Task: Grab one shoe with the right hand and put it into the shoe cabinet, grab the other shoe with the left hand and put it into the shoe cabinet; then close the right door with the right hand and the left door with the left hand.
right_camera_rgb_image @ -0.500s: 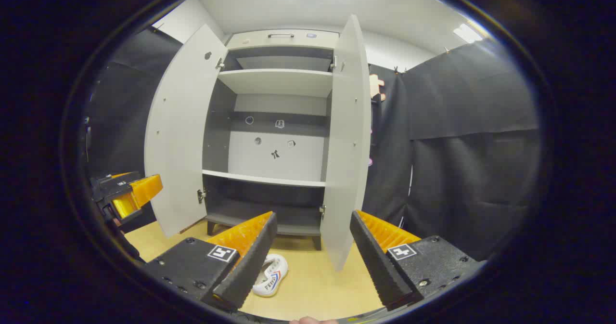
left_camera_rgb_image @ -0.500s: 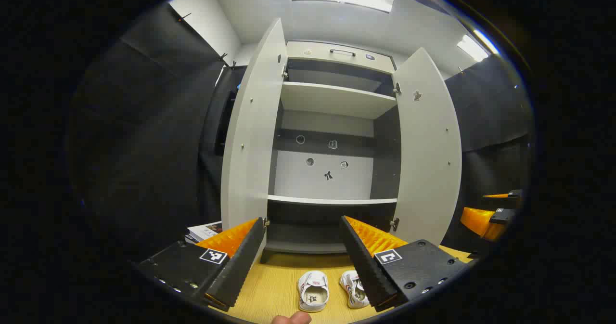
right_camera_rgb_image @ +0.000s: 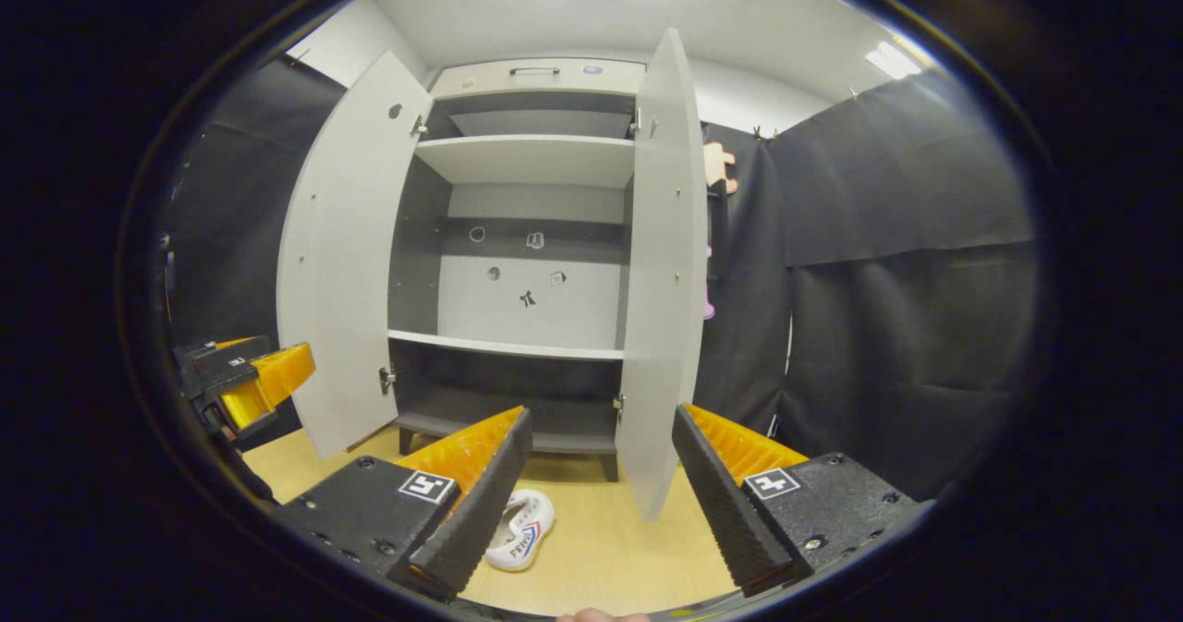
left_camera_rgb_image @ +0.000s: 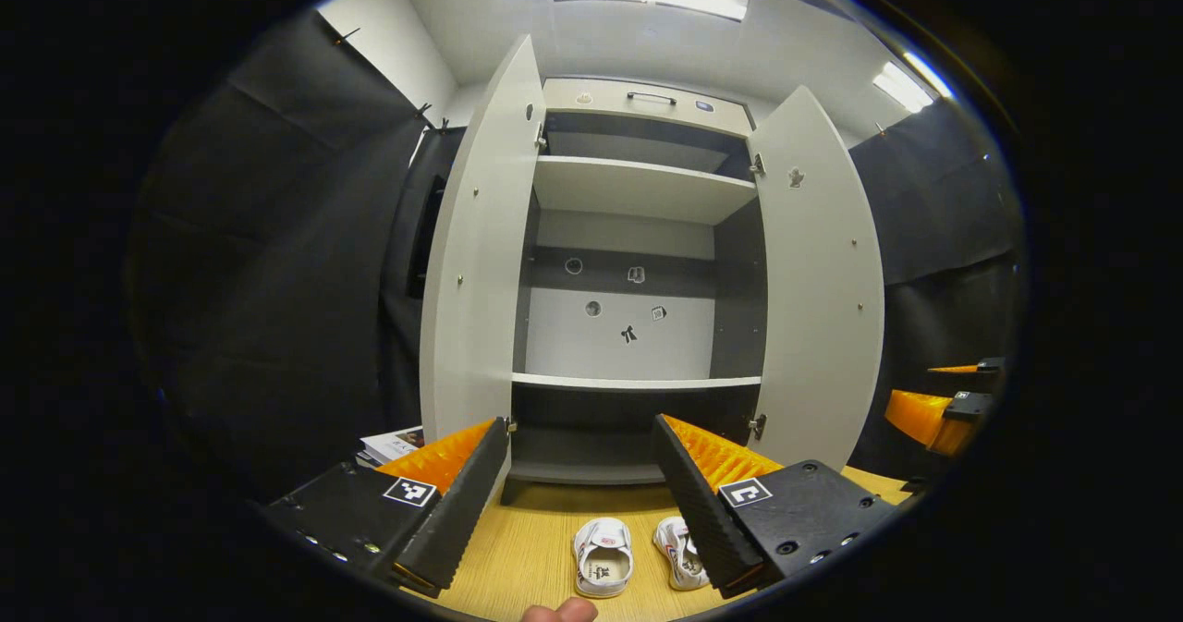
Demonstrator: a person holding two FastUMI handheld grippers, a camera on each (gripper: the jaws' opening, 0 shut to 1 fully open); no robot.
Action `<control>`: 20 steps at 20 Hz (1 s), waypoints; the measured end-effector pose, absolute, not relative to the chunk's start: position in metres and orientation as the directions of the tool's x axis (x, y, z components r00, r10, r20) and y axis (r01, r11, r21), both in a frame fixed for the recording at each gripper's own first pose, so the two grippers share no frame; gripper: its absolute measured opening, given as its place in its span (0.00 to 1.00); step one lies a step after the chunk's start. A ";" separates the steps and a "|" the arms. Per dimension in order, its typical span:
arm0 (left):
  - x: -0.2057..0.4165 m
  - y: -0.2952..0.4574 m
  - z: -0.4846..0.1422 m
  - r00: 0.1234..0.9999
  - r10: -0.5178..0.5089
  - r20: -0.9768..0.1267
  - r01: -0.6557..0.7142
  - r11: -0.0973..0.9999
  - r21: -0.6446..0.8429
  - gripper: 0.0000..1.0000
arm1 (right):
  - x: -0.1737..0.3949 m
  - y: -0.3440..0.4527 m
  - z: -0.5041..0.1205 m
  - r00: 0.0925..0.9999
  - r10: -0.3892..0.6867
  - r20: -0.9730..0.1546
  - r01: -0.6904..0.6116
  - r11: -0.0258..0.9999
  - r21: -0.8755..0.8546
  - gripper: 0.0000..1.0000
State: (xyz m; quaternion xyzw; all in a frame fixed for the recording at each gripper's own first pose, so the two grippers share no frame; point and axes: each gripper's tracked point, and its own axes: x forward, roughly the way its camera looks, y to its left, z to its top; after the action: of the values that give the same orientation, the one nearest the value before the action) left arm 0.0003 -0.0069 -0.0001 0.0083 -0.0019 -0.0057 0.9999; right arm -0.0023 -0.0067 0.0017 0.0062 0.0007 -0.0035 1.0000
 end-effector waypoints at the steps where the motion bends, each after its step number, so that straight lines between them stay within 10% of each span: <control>1: 0.001 -0.008 0.001 1.000 -0.014 0.007 0.014 1.000 0.017 0.95 | -0.002 -0.008 0.002 1.000 -0.010 -0.001 0.010 1.000 0.012 0.99; 20: 0.006 -0.012 0.002 1.000 -0.026 0.007 0.026 0.999 0.035 0.95 | 0.020 0.003 -0.006 0.999 0.016 -0.029 -0.015 0.999 0.035 0.99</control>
State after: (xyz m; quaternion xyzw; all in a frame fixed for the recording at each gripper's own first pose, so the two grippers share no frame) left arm 0.0059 -0.0117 0.0018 0.0175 -0.0038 -0.0129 0.9998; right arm 0.0202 0.0030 -0.0063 0.0175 0.0144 0.0077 0.9997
